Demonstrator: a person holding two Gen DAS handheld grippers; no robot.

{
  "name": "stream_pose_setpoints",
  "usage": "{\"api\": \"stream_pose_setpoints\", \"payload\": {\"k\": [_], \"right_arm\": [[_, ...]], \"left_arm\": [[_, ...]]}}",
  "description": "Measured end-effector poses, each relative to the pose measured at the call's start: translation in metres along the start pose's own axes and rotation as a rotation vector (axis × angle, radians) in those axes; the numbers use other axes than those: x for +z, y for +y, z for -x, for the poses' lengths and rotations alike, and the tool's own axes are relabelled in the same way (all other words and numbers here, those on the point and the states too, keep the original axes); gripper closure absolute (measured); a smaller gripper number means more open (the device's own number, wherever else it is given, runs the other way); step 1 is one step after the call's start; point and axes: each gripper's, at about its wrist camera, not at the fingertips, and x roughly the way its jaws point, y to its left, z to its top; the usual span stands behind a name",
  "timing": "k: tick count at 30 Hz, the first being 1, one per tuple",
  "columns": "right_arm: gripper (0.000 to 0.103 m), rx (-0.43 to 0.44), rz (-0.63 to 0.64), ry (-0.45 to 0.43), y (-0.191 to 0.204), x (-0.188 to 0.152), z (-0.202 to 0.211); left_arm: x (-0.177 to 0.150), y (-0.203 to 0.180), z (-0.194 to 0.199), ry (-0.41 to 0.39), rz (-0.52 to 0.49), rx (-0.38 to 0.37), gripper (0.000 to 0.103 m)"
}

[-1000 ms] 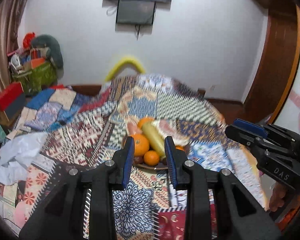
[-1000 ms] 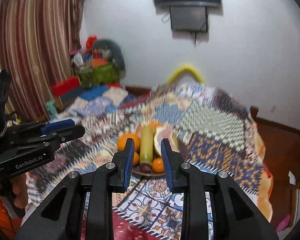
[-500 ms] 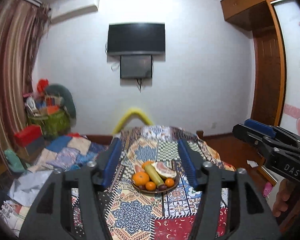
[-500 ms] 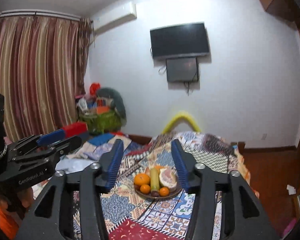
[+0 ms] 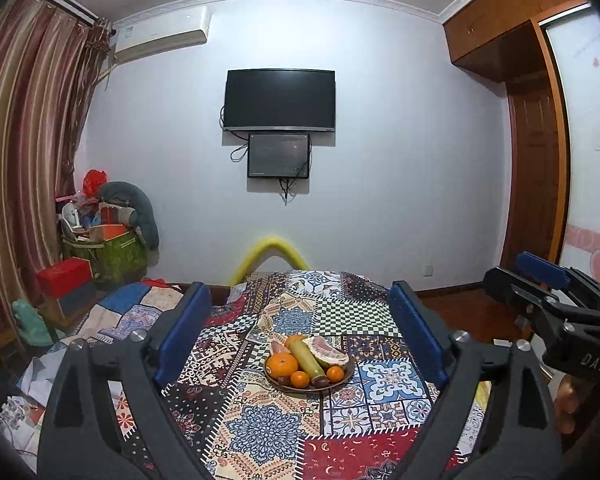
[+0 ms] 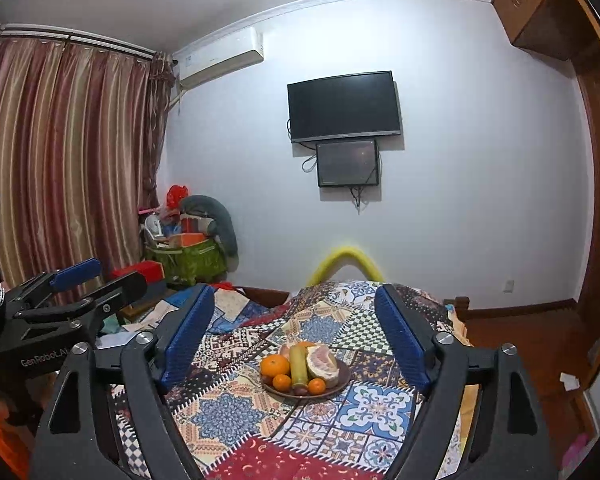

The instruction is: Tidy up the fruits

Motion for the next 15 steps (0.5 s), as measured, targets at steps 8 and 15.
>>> {"api": "stream_pose_setpoints", "payload": {"k": [8,15], "right_arm": [[0.000,-0.042,0.002,-0.015,0.001,-0.007,0.009],[0.000,-0.047,-0.013,-0.009,-0.004,-0.009,0.013]], "left_arm": [[-0.003,-0.004,0.002,0.003,-0.001,0.002,0.005],[-0.005,-0.004,0.002,-0.006,0.004,0.009,0.002]]}}
